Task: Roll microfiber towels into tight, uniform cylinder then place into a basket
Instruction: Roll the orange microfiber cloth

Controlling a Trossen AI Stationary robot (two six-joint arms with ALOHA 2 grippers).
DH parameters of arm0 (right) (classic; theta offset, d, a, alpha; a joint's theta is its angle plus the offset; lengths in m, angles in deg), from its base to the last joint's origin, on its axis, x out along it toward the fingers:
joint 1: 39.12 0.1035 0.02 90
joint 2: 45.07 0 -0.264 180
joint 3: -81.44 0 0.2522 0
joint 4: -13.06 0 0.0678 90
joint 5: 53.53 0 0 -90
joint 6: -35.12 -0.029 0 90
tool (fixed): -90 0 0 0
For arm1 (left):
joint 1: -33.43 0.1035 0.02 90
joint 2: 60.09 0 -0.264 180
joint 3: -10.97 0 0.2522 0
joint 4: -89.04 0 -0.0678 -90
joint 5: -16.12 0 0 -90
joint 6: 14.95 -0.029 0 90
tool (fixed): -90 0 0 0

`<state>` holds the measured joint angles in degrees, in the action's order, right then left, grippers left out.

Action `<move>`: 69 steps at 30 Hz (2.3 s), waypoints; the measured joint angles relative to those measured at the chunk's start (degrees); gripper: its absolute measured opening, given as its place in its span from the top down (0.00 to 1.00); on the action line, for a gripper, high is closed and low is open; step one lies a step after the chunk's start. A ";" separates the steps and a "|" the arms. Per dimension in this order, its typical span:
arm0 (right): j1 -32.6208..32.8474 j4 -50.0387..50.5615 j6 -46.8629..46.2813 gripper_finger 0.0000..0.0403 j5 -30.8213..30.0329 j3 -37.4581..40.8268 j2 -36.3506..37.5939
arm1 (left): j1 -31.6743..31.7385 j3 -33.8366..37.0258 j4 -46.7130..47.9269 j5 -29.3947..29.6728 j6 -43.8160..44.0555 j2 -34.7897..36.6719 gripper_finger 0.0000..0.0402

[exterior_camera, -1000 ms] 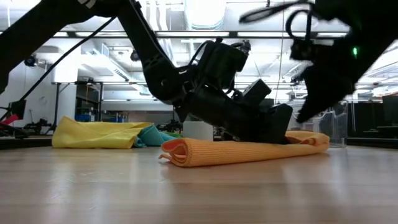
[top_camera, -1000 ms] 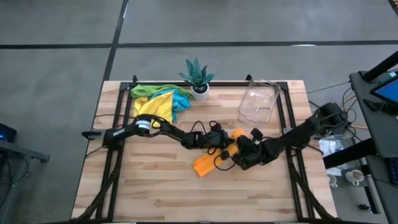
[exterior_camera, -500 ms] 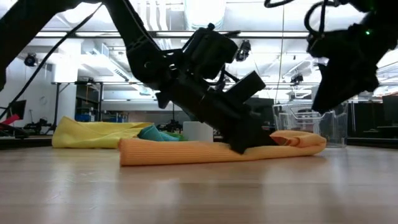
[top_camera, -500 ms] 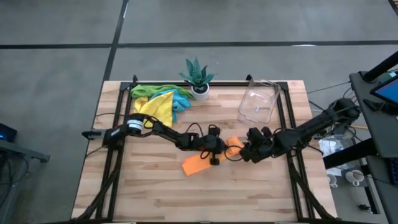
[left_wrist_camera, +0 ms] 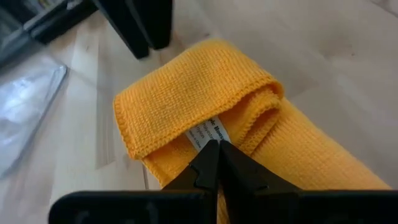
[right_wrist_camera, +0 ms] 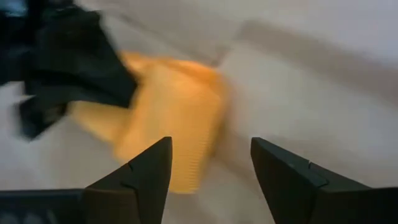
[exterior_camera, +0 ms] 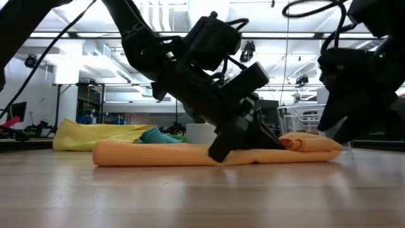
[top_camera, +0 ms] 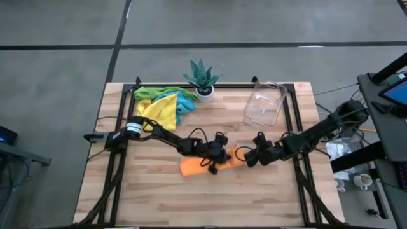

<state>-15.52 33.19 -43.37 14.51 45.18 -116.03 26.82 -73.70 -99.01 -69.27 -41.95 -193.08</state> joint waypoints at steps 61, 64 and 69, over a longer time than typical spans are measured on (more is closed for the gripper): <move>-1.11 36.55 6.03 0.97 3.02 -20.85 -12.14 | -0.52 2.29 -18.55 -0.54 4.15 4.17 1.00; -1.62 38.60 7.39 0.97 3.78 -22.90 -14.91 | -0.59 1.52 -17.99 -2.13 4.49 3.63 1.00; -1.62 46.72 7.86 0.97 3.93 -26.34 -17.73 | -0.61 1.77 -13.93 -2.39 4.77 4.42 1.00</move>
<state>-17.14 79.91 -35.51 18.44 18.85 -133.77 26.21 -71.93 -112.94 -71.66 -37.18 -188.66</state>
